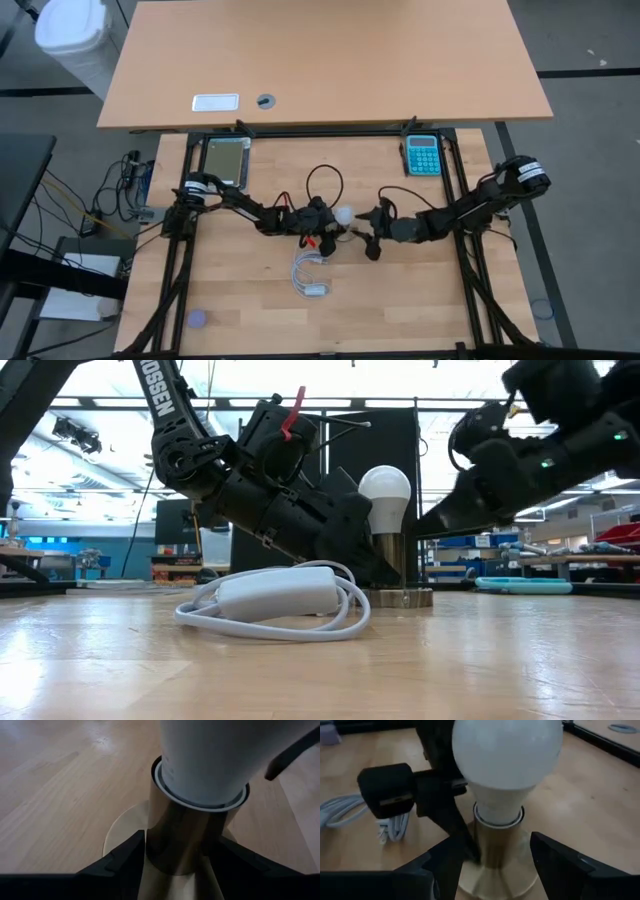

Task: Screw lightbulb
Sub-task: Insert the white lightbulb into the silver lamp

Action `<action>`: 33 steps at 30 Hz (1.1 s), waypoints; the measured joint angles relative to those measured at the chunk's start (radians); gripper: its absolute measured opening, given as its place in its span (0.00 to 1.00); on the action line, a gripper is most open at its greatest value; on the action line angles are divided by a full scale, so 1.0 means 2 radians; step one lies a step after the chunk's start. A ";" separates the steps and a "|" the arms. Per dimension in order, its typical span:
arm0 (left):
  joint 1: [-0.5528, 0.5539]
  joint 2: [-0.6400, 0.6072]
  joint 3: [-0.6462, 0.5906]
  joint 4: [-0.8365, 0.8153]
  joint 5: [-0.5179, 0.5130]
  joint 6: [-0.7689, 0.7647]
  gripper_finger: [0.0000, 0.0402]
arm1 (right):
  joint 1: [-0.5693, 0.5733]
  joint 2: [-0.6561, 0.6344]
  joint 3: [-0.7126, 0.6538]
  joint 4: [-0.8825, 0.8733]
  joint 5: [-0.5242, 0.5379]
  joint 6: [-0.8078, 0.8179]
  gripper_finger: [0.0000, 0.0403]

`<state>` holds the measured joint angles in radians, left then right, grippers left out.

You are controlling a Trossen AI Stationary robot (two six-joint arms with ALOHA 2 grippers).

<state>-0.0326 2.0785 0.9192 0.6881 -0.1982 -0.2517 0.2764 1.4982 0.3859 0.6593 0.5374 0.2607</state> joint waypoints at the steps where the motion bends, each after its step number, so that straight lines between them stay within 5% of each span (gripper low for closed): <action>1: 0.000 0.000 0.000 0.000 0.000 0.000 0.54 | -0.008 0.000 0.000 0.003 -0.008 -0.005 0.57; 9: 0.000 0.000 0.000 0.001 0.000 0.000 0.54 | -0.049 0.000 0.000 0.050 -0.117 -0.030 0.57; 19: 0.001 0.000 0.000 0.000 -0.009 -0.005 0.54 | 0.006 0.000 0.000 0.050 -0.153 0.003 0.57; 27: 0.001 0.000 0.000 0.000 -0.009 -0.005 0.54 | 0.001 0.000 0.000 0.024 -0.040 -0.006 0.57; 33: 0.001 0.000 0.000 0.000 -0.008 -0.005 0.54 | -0.037 0.000 0.000 0.027 -0.051 -0.023 0.57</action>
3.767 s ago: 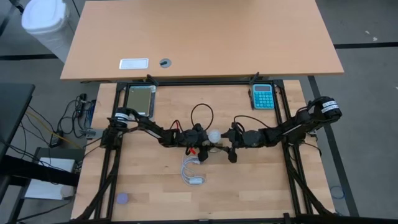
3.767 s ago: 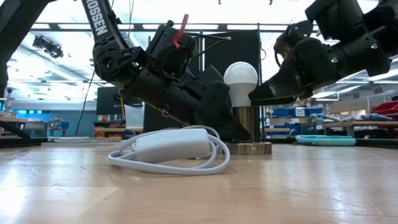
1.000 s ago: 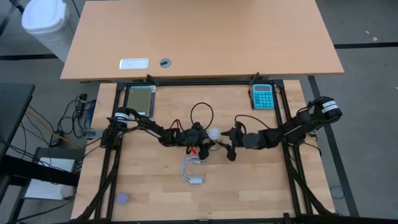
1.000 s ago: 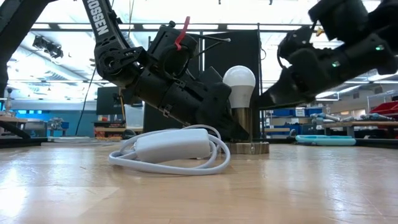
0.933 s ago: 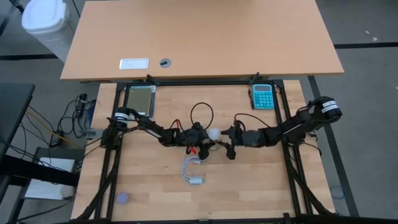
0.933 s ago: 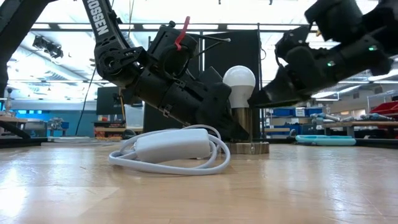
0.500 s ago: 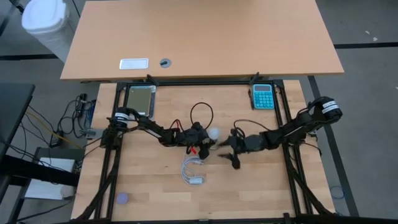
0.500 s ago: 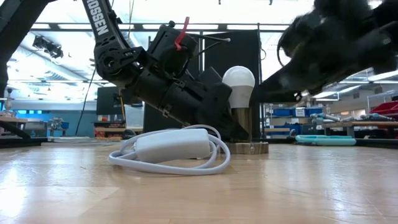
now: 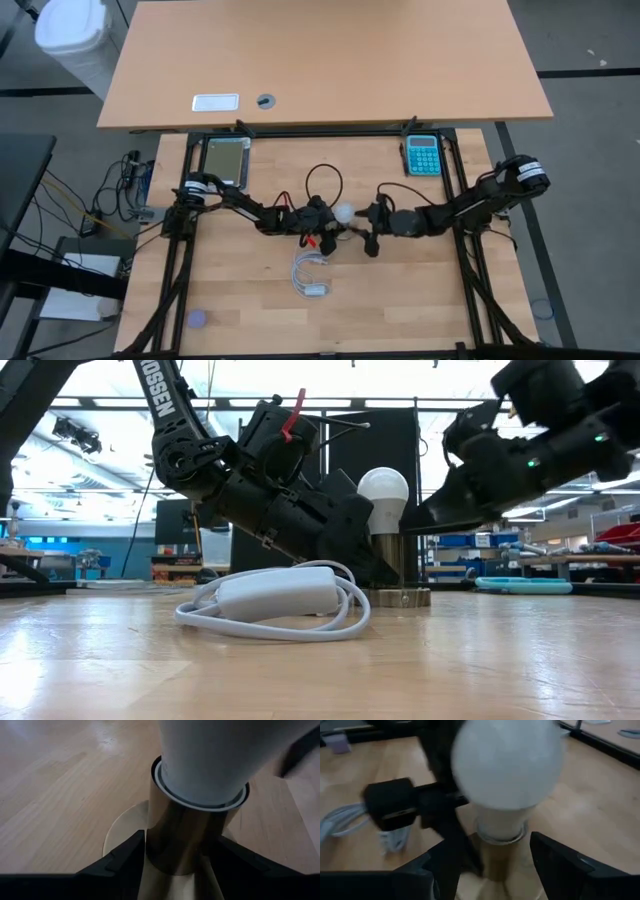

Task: Screw lightbulb
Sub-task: Insert the white lightbulb into the silver lamp

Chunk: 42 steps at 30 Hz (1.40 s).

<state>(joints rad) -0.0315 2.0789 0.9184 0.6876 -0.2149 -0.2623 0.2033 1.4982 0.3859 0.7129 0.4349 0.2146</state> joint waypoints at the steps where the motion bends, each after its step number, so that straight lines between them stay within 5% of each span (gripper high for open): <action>1: 0.000 0.000 0.000 0.000 0.000 0.000 0.54 | -0.005 0.000 0.000 0.004 -0.009 -0.003 0.57; 10: -0.001 0.000 0.000 0.000 0.000 0.002 0.54 | -0.012 0.000 0.000 0.026 -0.064 -0.015 0.57; 20: 0.000 0.000 0.000 0.000 -0.001 0.001 0.54 | 0.043 0.000 0.000 0.020 -0.093 0.022 0.57; 28: 0.000 0.000 0.000 0.000 -0.002 0.000 0.54 | 0.028 0.000 0.000 -0.022 0.013 0.029 0.57; 42: 0.000 0.000 0.000 0.002 0.002 0.000 0.54 | -0.036 0.000 0.000 0.025 -0.098 -0.017 0.57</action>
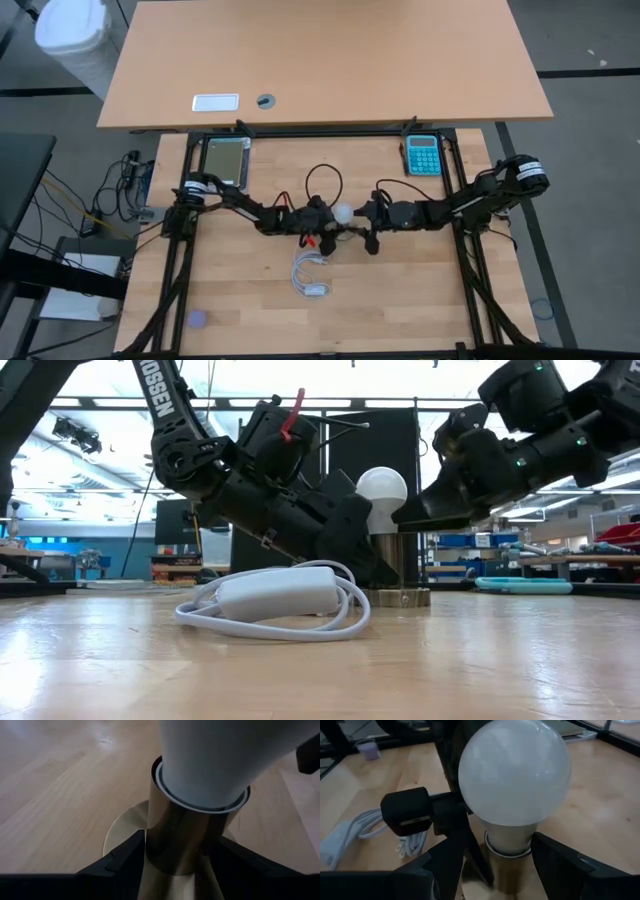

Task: Screw lightbulb
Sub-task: Insert the white lightbulb into the silver lamp

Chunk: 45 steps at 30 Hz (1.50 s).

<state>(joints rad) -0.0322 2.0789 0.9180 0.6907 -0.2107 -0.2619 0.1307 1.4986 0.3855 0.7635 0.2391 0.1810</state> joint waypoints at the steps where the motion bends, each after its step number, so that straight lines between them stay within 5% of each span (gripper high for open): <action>1: 0.000 0.000 0.000 -0.001 0.000 0.000 0.54 | 0.000 0.000 0.000 0.000 -0.006 0.001 0.57; 11: -0.001 0.000 0.000 -0.001 0.006 0.001 0.54 | 0.042 -0.001 0.000 -0.022 0.002 0.033 0.57; 15: 0.000 0.000 0.000 -0.001 -0.001 -0.002 0.54 | 0.055 0.001 0.000 -0.037 -0.032 0.039 0.57; 29: 0.000 0.000 0.000 -0.001 0.007 -0.001 0.54 | 0.014 0.000 0.000 -0.070 0.022 0.017 0.60; 39: 0.000 0.000 0.000 0.002 0.055 0.023 0.54 | -0.009 0.000 0.000 -0.039 -0.018 -0.081 0.60; 45: -0.001 0.000 0.000 0.003 0.066 0.026 0.54 | -0.044 0.000 0.000 -0.006 -0.122 -0.106 0.58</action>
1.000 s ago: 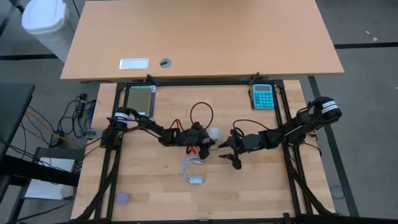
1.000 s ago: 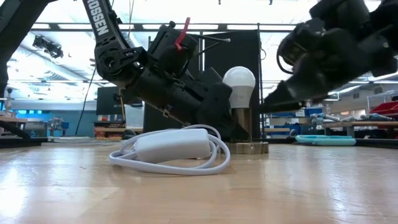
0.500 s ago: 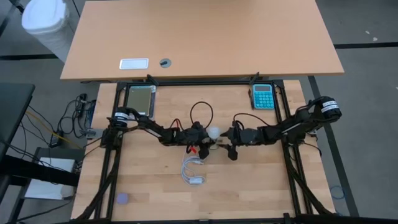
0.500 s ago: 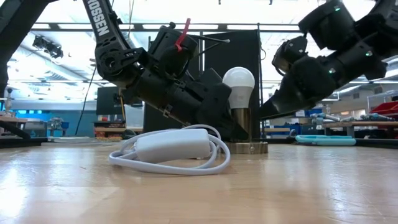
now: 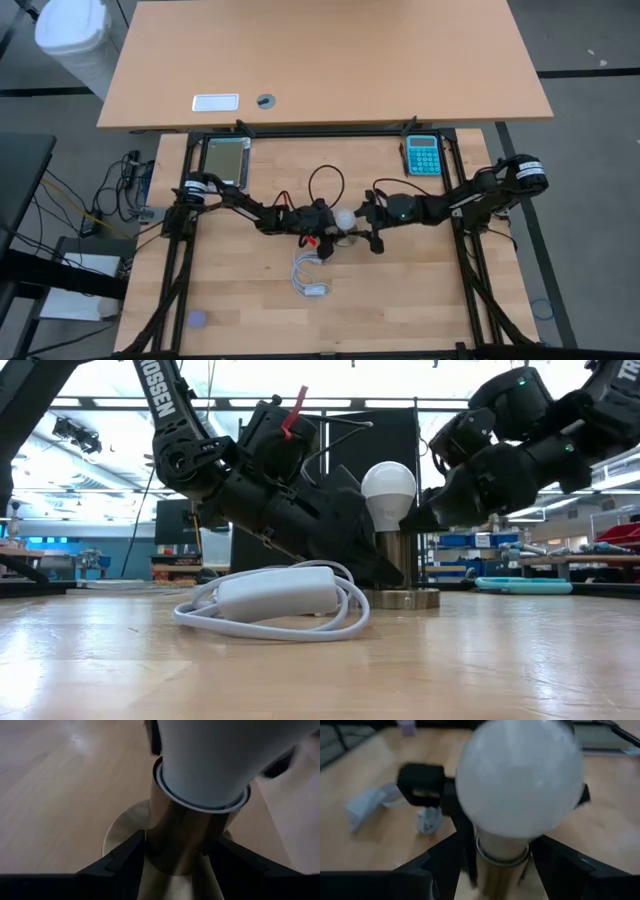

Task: Screw lightbulb
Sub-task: Insert the white lightbulb into the silver lamp

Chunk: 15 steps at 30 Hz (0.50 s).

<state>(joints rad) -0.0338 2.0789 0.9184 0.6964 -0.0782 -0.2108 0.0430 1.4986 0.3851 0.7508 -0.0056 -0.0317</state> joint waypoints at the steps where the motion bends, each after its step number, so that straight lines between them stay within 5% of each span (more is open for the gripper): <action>1: 0.000 0.000 0.000 0.000 0.003 0.000 0.54 | -0.005 0.000 0.000 0.004 -0.012 0.000 0.58; 7: 0.000 0.000 0.000 0.004 0.004 0.000 0.54 | -0.018 0.000 0.000 0.014 -0.039 -0.002 0.57; 15: 0.000 0.000 0.000 0.008 0.001 -0.002 0.54 | -0.013 0.002 0.000 0.026 -0.011 0.017 0.57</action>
<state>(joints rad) -0.0345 2.0796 0.9176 0.7116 -0.0769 -0.2155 0.0175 1.5028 0.3851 0.8031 -0.0270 0.0016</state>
